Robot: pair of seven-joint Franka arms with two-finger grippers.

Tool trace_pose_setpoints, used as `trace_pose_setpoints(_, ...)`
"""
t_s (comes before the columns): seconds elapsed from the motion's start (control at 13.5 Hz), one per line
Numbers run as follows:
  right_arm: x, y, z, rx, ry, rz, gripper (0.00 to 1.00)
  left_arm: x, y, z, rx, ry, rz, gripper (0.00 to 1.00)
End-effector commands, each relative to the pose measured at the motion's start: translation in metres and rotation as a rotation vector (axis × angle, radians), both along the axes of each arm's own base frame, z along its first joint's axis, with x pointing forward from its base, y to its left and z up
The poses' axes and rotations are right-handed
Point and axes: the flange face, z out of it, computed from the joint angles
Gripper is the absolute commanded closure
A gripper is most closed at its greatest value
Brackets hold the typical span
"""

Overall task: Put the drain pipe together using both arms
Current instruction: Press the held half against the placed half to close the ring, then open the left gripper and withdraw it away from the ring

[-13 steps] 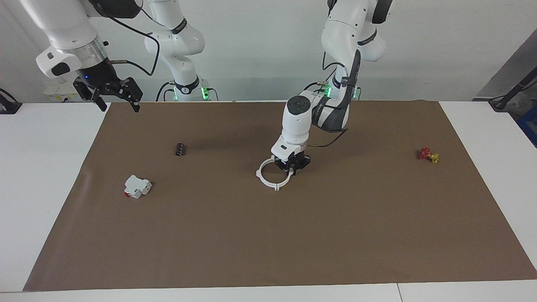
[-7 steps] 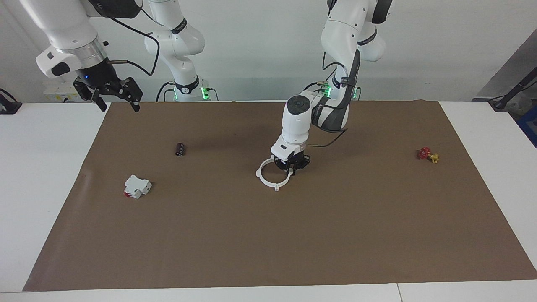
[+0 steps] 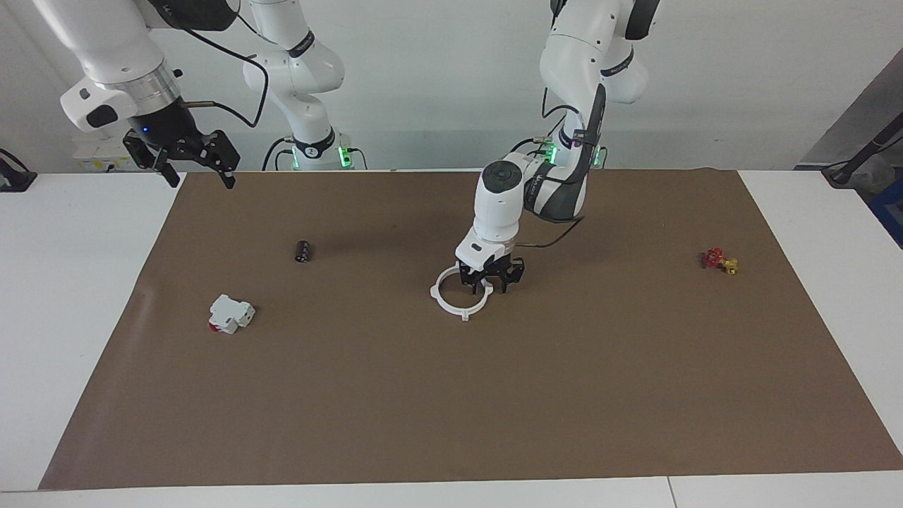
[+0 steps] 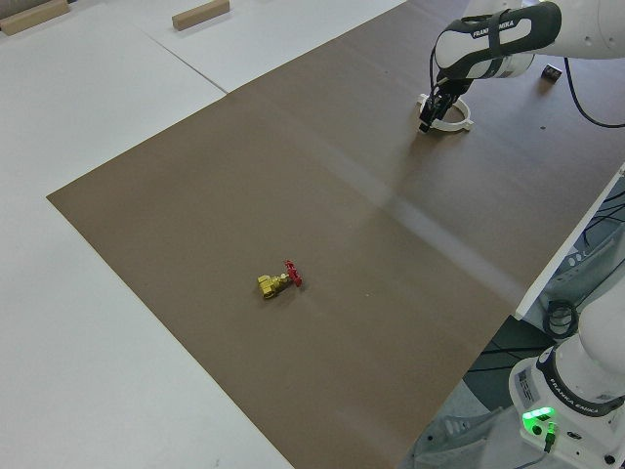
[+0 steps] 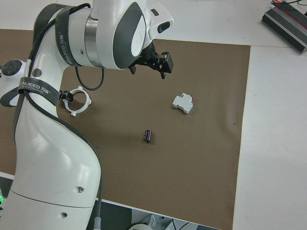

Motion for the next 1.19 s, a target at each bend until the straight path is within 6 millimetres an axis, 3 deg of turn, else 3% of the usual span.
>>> trace_pose_setpoints(0.0, -0.003, 0.001, 0.005, 0.024, -0.015, -0.001, 0.0, 0.007, 0.012, 0.031, -0.013, -0.045, 0.011, 0.0)
trace_pose_setpoints(0.37, -0.003, 0.001, 0.005, 0.024, -0.015, -0.001, 0.0, 0.031, 0.078, 0.092, -0.004, -0.053, 0.066, 0.0)
trace_pose_setpoints(0.74, -0.003, 0.001, 0.005, 0.024, -0.015, -0.001, 0.0, 0.047, 0.194, 0.138, 0.057, 0.036, 0.001, 0.0)
trace_pose_setpoints(1.11, -0.003, 0.001, 0.005, 0.024, -0.015, -0.002, 0.0, 0.05, 0.284, 0.168, 0.066, 0.07, -0.065, 0.0)
